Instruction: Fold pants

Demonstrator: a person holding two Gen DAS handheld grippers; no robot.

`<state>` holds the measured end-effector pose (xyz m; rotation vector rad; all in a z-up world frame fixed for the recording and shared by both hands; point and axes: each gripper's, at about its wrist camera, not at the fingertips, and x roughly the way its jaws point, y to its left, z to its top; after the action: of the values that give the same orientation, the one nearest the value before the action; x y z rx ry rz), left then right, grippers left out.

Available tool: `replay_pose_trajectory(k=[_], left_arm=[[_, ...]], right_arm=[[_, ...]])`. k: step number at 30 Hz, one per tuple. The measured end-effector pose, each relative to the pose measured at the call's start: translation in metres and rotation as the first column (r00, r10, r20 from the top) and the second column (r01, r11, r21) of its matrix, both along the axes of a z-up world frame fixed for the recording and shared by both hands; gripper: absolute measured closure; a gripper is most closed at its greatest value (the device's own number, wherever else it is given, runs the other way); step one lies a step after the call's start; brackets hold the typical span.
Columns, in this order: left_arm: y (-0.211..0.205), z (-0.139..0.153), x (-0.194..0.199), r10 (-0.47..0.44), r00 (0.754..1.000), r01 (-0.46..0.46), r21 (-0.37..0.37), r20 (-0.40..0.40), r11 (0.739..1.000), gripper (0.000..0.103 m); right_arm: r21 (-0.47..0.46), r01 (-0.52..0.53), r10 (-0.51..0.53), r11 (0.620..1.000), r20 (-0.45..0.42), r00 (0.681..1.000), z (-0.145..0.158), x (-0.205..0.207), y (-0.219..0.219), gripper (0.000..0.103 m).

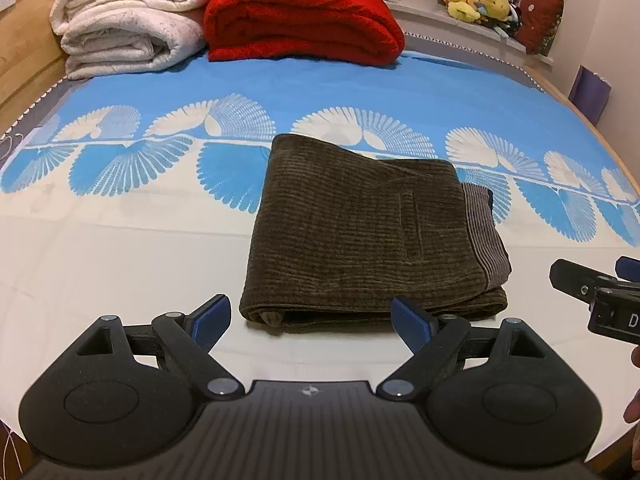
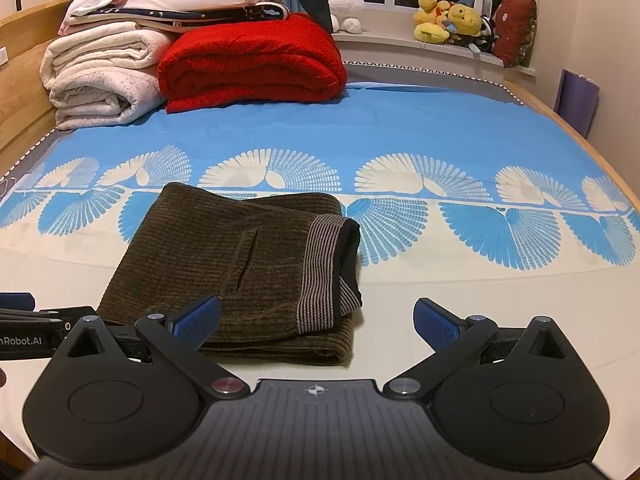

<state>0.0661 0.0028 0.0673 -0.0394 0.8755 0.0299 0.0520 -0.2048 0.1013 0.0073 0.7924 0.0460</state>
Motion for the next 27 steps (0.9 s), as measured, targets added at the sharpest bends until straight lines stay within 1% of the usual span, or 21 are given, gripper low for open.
replay_pose_trajectory(k=[27], left_arm=[[-0.0015,0.0004,-0.0005,0.003,1.000,-0.003,0.004,-0.010,1.000,0.012]], right_arm=[[0.000,-0.009,0.009,1.000,-0.004,1.000,-0.0004,0.0002,0.0008,0.001]])
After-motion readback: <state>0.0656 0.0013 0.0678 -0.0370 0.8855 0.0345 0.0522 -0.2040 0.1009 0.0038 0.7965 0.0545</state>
